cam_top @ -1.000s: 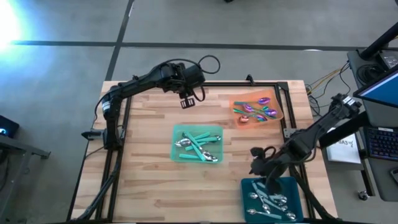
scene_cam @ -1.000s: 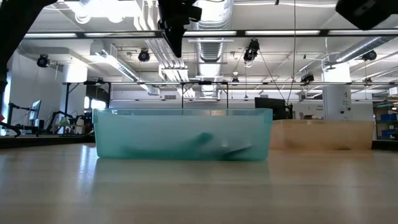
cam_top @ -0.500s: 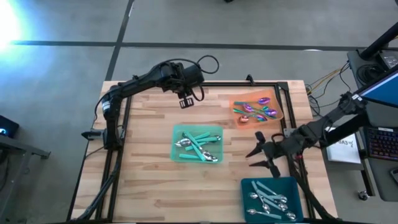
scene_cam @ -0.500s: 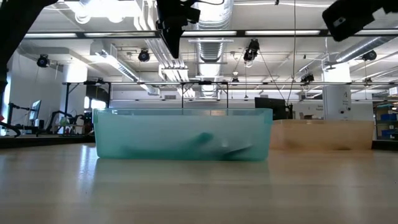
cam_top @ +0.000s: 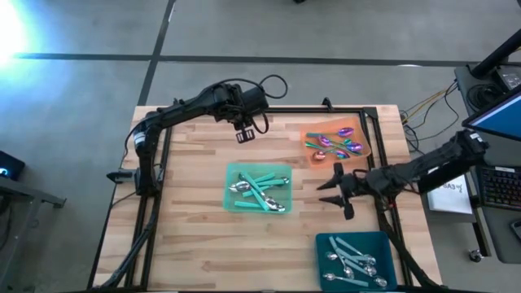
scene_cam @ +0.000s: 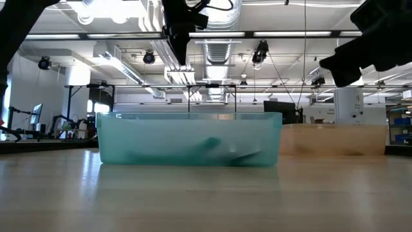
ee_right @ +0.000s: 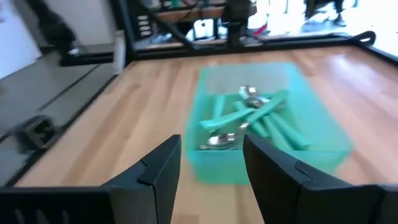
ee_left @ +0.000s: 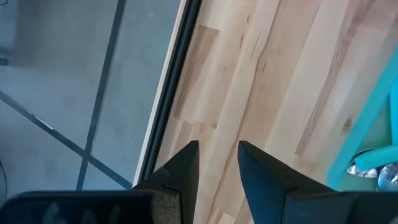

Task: Sort silverware by color (type)
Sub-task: Return to Home Position

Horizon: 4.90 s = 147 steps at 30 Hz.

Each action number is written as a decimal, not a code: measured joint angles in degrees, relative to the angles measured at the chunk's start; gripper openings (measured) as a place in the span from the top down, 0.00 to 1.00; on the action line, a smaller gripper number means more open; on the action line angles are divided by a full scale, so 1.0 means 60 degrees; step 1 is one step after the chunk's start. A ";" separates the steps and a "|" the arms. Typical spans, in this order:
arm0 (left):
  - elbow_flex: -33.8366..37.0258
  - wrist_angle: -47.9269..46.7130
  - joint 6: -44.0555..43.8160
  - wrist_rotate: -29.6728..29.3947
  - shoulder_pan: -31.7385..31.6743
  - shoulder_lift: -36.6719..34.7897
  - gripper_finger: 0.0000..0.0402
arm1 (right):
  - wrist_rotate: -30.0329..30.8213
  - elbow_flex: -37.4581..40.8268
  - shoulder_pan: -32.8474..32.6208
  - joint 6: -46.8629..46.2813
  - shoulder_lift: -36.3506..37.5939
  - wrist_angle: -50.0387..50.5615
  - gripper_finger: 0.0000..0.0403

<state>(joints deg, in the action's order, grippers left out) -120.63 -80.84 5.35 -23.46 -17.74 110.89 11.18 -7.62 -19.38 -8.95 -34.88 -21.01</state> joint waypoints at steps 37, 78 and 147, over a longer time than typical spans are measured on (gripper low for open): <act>0.0825 0.0463 0.0537 -0.0011 -0.0015 -0.0003 0.76 | 0.0826 0.1047 0.5035 -0.0724 -0.0013 -0.0646 0.59; 0.2140 0.1071 0.1649 0.0011 -0.0929 -0.0003 0.76 | 0.0894 0.1163 0.7360 -0.0683 0.5805 0.0331 0.59; 1.8840 1.6007 -0.3053 0.6076 -0.4317 -1.2816 0.76 | 0.0894 0.1174 0.8444 -0.0682 0.5349 0.0472 0.59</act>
<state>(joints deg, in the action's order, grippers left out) -7.59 15.20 -12.97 12.99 -43.64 34.00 16.55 -0.58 31.29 -13.04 -2.79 -18.17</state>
